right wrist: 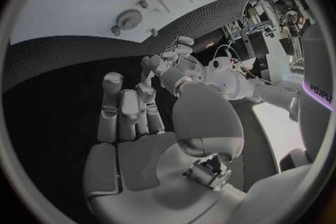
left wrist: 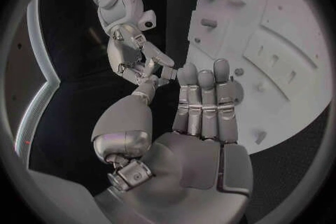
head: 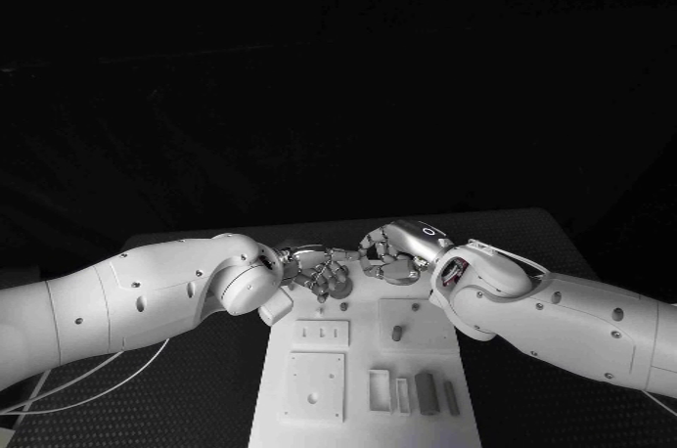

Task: Assemble the parts on the task board

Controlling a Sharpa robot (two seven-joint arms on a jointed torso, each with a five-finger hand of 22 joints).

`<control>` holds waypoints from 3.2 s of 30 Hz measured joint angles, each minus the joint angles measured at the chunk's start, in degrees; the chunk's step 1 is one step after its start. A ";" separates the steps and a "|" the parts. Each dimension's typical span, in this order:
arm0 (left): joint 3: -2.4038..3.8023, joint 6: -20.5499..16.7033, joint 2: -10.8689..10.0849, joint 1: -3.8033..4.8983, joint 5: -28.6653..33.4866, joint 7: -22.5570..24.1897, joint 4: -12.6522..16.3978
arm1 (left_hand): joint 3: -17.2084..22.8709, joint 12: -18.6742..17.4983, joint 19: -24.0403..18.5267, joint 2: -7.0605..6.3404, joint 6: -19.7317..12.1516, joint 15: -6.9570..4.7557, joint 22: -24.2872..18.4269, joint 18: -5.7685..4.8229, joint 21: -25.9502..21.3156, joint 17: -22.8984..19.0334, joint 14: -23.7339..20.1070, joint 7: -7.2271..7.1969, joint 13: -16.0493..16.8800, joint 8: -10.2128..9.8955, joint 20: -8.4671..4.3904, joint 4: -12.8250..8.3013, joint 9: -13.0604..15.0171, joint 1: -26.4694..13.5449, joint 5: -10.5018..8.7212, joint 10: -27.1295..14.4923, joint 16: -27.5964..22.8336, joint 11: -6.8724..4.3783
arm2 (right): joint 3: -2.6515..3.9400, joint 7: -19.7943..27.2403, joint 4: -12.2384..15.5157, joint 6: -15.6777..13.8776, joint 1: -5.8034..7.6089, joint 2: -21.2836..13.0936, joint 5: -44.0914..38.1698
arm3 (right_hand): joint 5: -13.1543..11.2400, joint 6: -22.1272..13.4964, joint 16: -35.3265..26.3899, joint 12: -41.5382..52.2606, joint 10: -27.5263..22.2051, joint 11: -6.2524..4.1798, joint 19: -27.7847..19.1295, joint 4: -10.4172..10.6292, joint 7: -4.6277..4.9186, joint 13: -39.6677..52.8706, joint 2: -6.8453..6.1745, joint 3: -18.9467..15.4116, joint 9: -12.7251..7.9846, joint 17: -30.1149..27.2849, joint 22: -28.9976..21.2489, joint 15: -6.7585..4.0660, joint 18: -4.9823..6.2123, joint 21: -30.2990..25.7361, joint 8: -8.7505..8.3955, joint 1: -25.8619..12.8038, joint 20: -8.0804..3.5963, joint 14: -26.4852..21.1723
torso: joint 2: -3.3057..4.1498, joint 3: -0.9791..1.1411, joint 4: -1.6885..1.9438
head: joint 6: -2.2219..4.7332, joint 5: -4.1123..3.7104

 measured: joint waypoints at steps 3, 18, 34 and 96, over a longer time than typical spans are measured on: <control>0.00 0.07 0.01 0.00 -0.68 -0.08 -0.01 | -1.03 0.56 -0.54 0.35 -0.09 -0.16 1.42 -0.08 0.00 -2.28 -1.11 0.09 0.01 -1.57 0.00 -0.61 2.35 -3.85 14.61 -0.56 2.07 0.04 | 0.00 -0.08 -0.05 0.09 0.00 0.30 -0.11 | 0.00 0.00 0.00 0.00 0.00 0.00 0.05 -0.05 0.00 0.00 0.00 -0.05 0.00 0.00 0.02 0.00 0.00 0.00 0.00 0.00 0.05 0.00 | 0.00 0.01 0.00 | -0.09 -0.08; 0.00 1.67 0.24 0.00 -3.16 -0.07 0.35 | 6.25 1.77 -0.03 -0.54 2.09 0.05 3.05 -0.19 -1.34 -9.18 -3.37 0.00 -1.25 -6.80 0.15 -13.58 8.22 -12.82 21.12 -1.17 7.69 0.25 | 0.00 -0.33 -1.38 0.61 -0.01 2.09 -0.47 | 0.00 0.00 0.00 0.00 0.00 0.00 -0.15 -0.07 0.00 0.00 -0.04 -0.06 0.00 -0.01 0.01 0.02 0.00 0.00 0.00 0.40 -0.10 0.02 | 0.01 0.00 0.05 | -0.40 -0.35; 0.00 1.83 0.66 0.00 -4.37 -0.06 0.03 | 7.34 1.76 0.07 -1.43 2.70 0.34 3.04 -0.52 -2.00 -11.28 -3.69 0.20 -2.23 -9.30 0.05 -13.56 8.11 -10.24 17.83 -1.37 8.01 0.45 | 0.00 -0.41 -0.59 1.66 -0.02 2.47 -0.58 | 0.06 0.01 0.00 0.00 0.00 0.00 -0.22 -0.05 -0.01 -0.01 0.03 -0.38 0.00 -0.02 0.00 0.10 0.00 0.00 0.00 0.47 -0.02 0.10 | 0.03 0.01 0.02 | -0.78 -0.36; -0.21 2.15 0.95 -0.18 -4.53 -0.87 -0.26 | 16.69 0.04 0.47 6.19 6.16 0.78 3.02 -1.08 -3.99 -16.14 -4.52 0.40 -4.52 -15.17 0.69 -11.29 6.35 1.20 4.48 -0.75 10.19 0.67 | 0.14 -0.79 -0.48 4.43 -0.65 3.80 0.24 | 0.06 0.03 0.00 0.00 0.00 0.00 -0.12 -0.07 -0.03 -0.01 -0.05 -0.70 -1.09 -0.14 -0.03 0.21 0.00 0.00 0.01 0.50 0.10 0.21 | -0.02 0.01 0.02 | -1.70 0.14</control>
